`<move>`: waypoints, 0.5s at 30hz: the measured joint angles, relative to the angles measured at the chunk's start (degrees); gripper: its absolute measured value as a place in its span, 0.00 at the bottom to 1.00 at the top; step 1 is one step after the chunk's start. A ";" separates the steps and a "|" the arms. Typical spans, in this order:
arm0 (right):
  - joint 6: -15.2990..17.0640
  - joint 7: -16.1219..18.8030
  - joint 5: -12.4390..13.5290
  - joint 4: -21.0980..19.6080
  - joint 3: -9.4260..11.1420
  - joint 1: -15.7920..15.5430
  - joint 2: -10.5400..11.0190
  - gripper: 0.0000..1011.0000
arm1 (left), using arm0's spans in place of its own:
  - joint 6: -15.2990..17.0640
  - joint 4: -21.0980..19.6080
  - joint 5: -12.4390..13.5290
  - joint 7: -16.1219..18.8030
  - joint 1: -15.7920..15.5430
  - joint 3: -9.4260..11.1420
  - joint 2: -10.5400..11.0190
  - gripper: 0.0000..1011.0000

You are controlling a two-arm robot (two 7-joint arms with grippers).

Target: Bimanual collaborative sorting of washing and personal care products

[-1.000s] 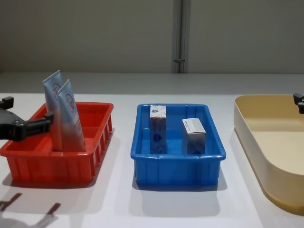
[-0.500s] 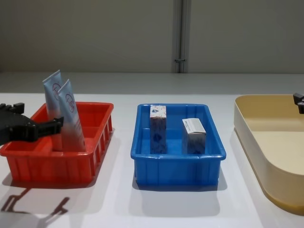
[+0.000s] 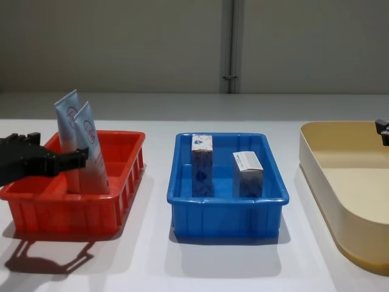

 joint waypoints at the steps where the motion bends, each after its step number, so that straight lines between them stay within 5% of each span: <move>1: 0.00 0.00 0.00 0.00 0.00 0.00 0.00 0.99 | 0.06 0.35 0.02 -0.13 -0.26 -0.04 -0.19 0.99; 15: 0.00 0.00 0.00 0.00 0.00 0.00 0.00 0.99 | -0.03 5.17 1.43 -2.84 -3.75 -0.02 -3.24 0.99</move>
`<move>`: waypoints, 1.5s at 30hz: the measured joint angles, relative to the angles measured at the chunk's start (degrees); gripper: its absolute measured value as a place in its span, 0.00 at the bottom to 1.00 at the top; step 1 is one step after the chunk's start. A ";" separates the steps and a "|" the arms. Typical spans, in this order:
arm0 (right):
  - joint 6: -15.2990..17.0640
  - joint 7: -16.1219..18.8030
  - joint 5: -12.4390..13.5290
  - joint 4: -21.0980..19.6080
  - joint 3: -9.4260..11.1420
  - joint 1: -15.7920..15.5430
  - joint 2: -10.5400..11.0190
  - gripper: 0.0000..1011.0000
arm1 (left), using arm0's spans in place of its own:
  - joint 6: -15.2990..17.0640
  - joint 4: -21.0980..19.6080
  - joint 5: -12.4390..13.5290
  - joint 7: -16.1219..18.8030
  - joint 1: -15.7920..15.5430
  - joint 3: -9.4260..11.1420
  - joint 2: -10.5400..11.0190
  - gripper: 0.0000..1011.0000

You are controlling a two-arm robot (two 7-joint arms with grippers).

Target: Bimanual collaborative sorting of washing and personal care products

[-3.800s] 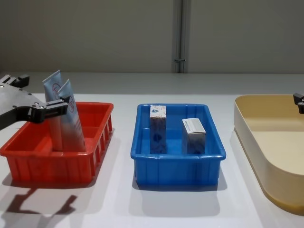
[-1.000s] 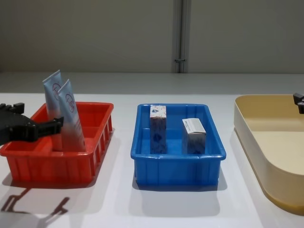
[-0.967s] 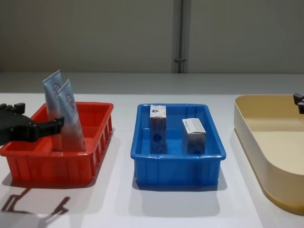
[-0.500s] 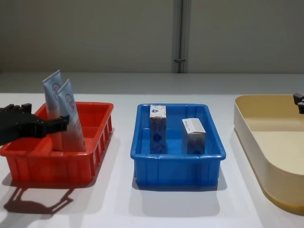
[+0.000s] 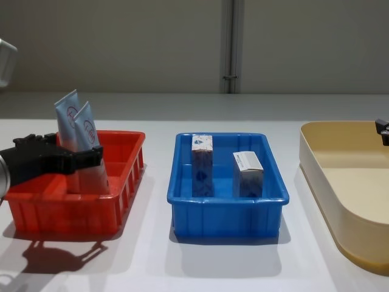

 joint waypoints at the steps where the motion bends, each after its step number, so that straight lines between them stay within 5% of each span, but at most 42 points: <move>1: 0.00 0.00 0.00 0.00 0.00 0.00 0.00 0.99 | 0.00 0.52 0.09 -0.25 -0.33 0.00 -0.38 0.99; 45: 0.00 0.00 0.00 0.00 0.00 0.00 0.00 0.99 | -3.97 21.34 7.18 -3.85 -13.13 -1.06 -8.21 0.99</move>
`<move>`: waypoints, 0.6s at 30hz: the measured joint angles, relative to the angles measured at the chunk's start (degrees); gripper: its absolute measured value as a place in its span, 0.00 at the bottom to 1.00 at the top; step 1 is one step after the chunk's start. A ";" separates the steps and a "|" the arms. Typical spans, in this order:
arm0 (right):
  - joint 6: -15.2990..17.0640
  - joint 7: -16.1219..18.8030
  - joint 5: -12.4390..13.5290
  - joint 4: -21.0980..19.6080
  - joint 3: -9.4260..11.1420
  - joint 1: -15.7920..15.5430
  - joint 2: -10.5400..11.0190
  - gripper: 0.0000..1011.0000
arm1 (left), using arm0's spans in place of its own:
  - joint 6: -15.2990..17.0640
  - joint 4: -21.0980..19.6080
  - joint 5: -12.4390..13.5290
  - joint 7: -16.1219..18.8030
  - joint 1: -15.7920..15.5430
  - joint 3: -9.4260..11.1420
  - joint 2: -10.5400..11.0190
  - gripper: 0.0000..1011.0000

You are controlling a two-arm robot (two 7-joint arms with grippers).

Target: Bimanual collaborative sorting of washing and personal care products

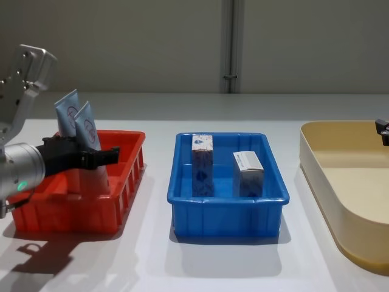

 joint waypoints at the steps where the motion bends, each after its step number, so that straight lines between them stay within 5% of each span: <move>1: 0.00 0.00 0.00 0.00 0.00 0.00 0.00 0.99 | -0.11 0.35 0.13 -0.01 -0.21 0.00 -0.12 0.99; 18: 0.00 0.00 0.00 0.00 0.00 0.00 0.00 0.99 | -0.80 3.01 1.17 0.00 -1.80 -0.27 -1.17 0.99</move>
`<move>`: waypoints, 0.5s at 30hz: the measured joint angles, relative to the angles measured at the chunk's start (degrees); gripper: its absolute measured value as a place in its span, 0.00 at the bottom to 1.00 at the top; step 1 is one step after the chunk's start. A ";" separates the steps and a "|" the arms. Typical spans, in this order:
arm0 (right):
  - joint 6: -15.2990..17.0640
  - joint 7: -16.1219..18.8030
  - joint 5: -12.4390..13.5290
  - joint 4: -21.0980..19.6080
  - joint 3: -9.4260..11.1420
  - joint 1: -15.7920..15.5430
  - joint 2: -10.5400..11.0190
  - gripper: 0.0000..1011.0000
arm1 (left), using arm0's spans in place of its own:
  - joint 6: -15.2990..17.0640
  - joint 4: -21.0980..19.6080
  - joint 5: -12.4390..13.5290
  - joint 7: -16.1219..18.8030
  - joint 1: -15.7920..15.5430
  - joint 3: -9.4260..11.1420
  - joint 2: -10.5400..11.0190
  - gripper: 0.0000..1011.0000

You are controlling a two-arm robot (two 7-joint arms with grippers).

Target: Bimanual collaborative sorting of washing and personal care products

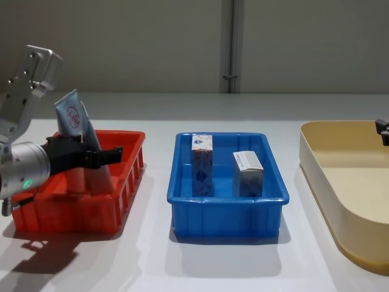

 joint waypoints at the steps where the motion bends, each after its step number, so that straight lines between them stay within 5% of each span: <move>1: 0.00 0.00 0.00 0.00 0.00 0.00 0.00 0.99 | 0.01 -0.01 -0.01 0.00 0.01 0.01 0.01 0.99; 11: 0.00 0.00 0.00 0.00 0.00 0.00 0.00 0.99 | 0.09 -0.18 -0.11 0.00 0.11 0.06 0.07 0.78; 15: 0.00 0.00 0.00 0.00 0.00 0.00 0.00 0.99 | 0.12 -0.21 -0.15 0.00 0.13 0.09 0.09 0.62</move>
